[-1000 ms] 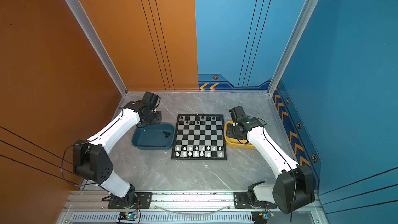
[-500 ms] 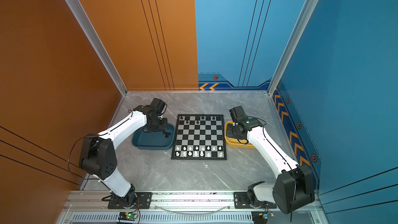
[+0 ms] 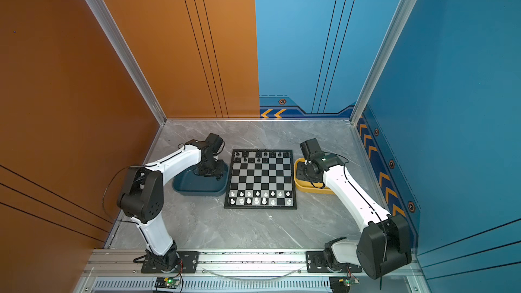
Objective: Set up the chess pieces on the board
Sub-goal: 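Lower the left gripper into the teal tray and grasp a black pawn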
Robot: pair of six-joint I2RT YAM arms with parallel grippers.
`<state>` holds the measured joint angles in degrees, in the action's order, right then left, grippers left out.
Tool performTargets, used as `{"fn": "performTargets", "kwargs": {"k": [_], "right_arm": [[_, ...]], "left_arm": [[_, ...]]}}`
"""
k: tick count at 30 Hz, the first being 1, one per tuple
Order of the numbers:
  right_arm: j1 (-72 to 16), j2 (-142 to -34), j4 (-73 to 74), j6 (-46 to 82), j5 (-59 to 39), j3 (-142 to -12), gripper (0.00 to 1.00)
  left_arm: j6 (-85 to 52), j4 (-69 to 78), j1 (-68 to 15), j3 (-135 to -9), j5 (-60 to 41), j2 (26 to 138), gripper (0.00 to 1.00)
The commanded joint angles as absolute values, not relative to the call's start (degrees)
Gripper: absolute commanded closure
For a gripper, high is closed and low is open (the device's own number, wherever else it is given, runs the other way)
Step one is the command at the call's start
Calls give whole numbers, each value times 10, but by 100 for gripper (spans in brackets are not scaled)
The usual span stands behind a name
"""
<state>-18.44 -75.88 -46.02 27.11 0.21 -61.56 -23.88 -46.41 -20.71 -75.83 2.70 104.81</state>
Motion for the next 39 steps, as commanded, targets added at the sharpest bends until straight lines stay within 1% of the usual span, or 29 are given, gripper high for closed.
{"fn": "performTargets", "kwargs": {"k": [1,18,39], "right_arm": [[-188,-767,-473,282,6,-624,63],[-190,-766,-471,284,5,-622,63],[-187,-758,-473,284,10,-619,63]], "left_arm": [[-244,-468,-209,-765,22,1062,72],[-245,-469,-209,-780,23,1089,72],[-247,-468,-209,-794,23,1107,80]]}}
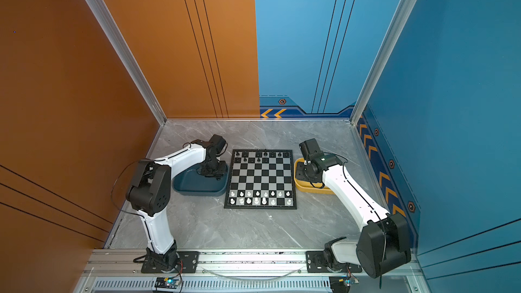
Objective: Set up the chess pieces on the board
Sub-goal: 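Lower the left gripper into the teal tray and grasp a black pawn, then carry the black pawn with the left gripper to the board's far rows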
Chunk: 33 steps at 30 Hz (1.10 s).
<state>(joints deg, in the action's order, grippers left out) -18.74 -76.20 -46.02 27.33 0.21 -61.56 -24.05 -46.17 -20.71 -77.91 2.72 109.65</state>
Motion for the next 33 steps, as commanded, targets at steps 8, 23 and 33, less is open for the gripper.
{"fn": "performTargets", "kwargs": {"k": [8,23,33], "right_arm": [[-186,-759,-472,282,9,-619,63],[-186,-761,-472,282,8,-619,63],[-186,-762,-462,283,-3,-611,63]], "left_arm": [[-247,-468,-210,-798,22,1112,85],[-243,-470,-211,-797,19,1095,98],[-239,-497,-214,-789,37,1032,99]]}}
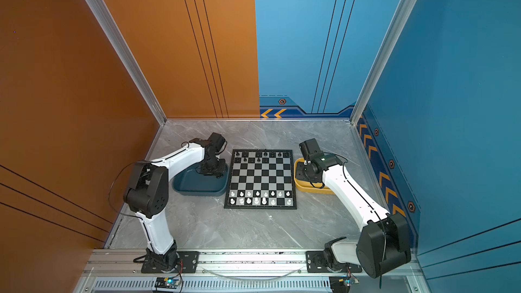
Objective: Set up the chess pieces on the board
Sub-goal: 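Carry the black pawn with the left gripper to the board's far rows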
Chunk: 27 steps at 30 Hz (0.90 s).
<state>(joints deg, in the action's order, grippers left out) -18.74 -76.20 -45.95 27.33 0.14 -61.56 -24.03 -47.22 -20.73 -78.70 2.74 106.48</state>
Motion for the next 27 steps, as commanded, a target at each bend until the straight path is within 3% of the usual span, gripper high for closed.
{"fn": "performTargets", "kwargs": {"k": [1,14,27], "right_arm": [[-186,-763,-461,283,-4,-609,63],[-187,-759,-456,283,-7,-602,63],[-187,-757,-448,283,-20,-598,63]], "left_arm": [[-238,-499,-214,-788,38,1025,99],[-214,-552,-226,-880,58,998,98],[-168,-617,-279,-1191,48,1183,98]]}}
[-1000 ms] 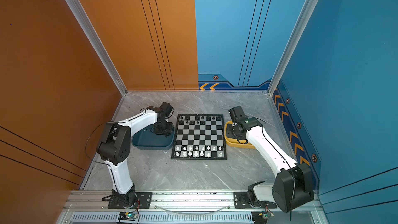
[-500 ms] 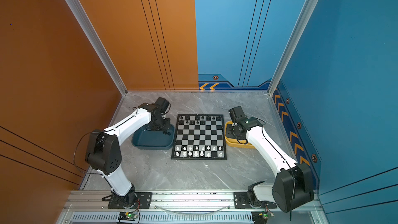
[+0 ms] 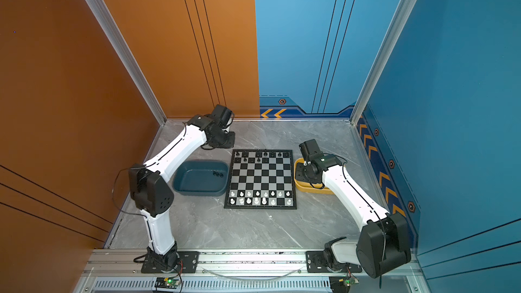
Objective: Set up the chess pieces on the board
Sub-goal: 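Carry the black pawn with the left gripper to the board's far rows, then lower the black pawn onto a far-row square and open the left gripper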
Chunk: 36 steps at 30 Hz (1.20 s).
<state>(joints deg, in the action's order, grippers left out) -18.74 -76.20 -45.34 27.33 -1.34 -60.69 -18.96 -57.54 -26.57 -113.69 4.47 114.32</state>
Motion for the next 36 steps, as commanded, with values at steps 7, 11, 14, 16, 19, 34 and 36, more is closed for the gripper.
{"fn": "performTargets", "kwargs": {"k": [7,11,14,16,19,34,36], "right_arm": [[-185,-750,-447,282,-24,-592,63],[-185,-748,-446,283,-27,-591,63],[-184,-746,-446,283,-27,-589,63],[-183,-745,-446,284,-27,-587,63],[-181,-741,-446,285,-27,-582,63],[-178,-720,-444,294,-28,-556,63],[-178,-722,-444,294,-28,-556,63]], "left_arm": [[-150,-675,-298,-1368,35,1315,98],[-150,-675,-304,-1395,21,1353,97],[-154,-675,-306,-1407,13,1376,97],[-155,-674,-307,-1416,10,1390,97],[-157,-674,-308,-1427,5,1409,97],[-163,-673,-311,-1452,-10,1471,97],[-164,-673,-311,-1454,-10,1475,97]]}}
